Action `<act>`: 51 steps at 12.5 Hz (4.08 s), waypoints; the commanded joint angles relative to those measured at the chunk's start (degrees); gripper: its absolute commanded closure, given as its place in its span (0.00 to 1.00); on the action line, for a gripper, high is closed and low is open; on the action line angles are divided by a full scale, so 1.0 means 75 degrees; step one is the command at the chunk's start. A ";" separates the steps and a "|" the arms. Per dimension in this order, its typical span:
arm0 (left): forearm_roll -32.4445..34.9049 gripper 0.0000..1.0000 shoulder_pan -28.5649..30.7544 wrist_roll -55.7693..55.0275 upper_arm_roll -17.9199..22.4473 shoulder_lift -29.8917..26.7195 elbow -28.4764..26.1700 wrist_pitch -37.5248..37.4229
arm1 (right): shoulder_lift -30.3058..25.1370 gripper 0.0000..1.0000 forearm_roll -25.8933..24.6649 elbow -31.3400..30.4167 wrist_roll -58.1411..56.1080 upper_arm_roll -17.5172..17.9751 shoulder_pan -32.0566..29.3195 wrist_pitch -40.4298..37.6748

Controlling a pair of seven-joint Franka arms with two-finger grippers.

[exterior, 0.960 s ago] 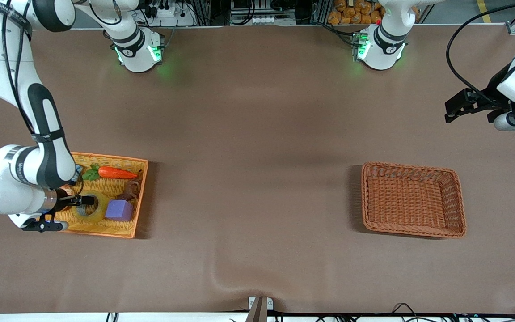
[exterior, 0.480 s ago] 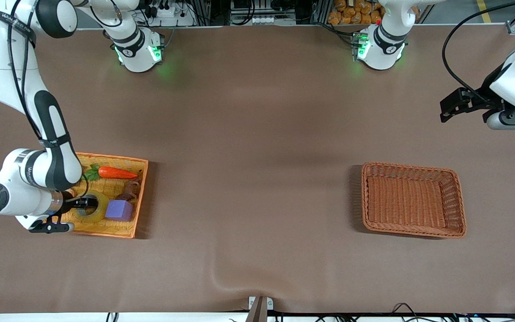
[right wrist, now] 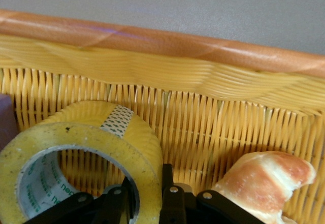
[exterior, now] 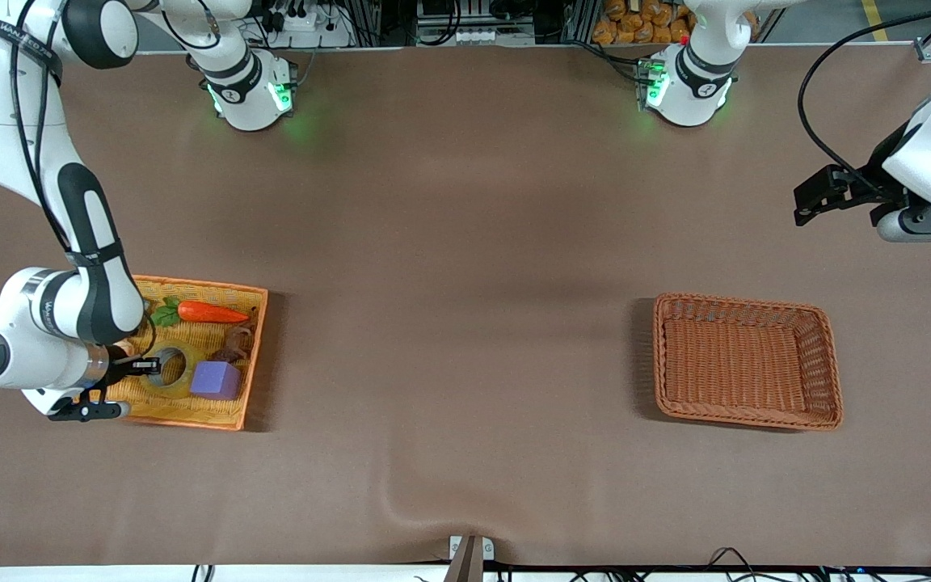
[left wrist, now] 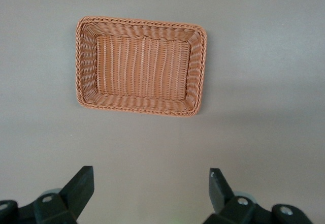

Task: Transfer tape with both arms
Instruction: 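Lower the right gripper onto the yellow tape roll in the tray, then close the right gripper on the tape roll rim and lift it, then carry the tape toward the table middle while the left gripper approaches, then grasp the tape with the left gripper while the right gripper withdraws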

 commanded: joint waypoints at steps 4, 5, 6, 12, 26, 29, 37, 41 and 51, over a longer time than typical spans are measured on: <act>0.0080 0.00 0.0096 0.0034 -0.0014 -0.0021 -0.0030 -0.0069 | -0.1240 1.00 -0.0081 0.0090 -0.0512 0.0186 -0.0166 -0.1218; 0.0069 0.00 0.0073 -0.0048 -0.0014 -0.0056 -0.0065 -0.0069 | -0.1312 1.00 -0.0081 0.0265 -0.0453 0.0175 0.0067 -0.1359; 0.0069 0.00 0.0072 -0.0049 -0.0014 -0.0068 -0.0112 -0.0069 | -0.1336 1.00 -0.0035 0.0429 -0.0372 0.0163 0.0243 -0.1697; 0.0057 0.00 0.0014 -0.0060 -0.0025 -0.0103 -0.0101 -0.0058 | -0.1278 1.00 0.0222 0.1040 0.2448 0.0198 0.1883 -0.2567; 0.0069 0.00 -0.0326 -0.0131 -0.0025 0.0178 -0.0124 0.0188 | -0.0318 1.00 0.1548 0.1017 0.8933 0.0186 0.5564 -0.0977; 0.0069 0.00 -0.0314 -0.0131 -0.0025 0.0213 -0.0229 0.0200 | 0.0046 1.00 0.1630 0.1005 0.9471 0.0186 0.5986 -0.0518; 0.0045 0.00 -0.1110 -0.0888 -0.0025 0.1288 0.0027 0.1335 | 0.0223 0.00 0.1630 0.1017 0.9661 0.0175 0.6257 -0.0036; 0.0057 0.00 -0.2467 -0.4072 -0.0037 0.2378 0.0193 0.2295 | -0.0350 0.00 0.1630 0.1017 0.8914 0.0186 0.5358 -0.0983; 0.1028 0.00 -0.4650 -0.5427 0.0045 0.5016 0.0415 0.4769 | -0.3114 0.00 0.0847 0.0186 0.3020 -0.0048 0.2227 -0.3587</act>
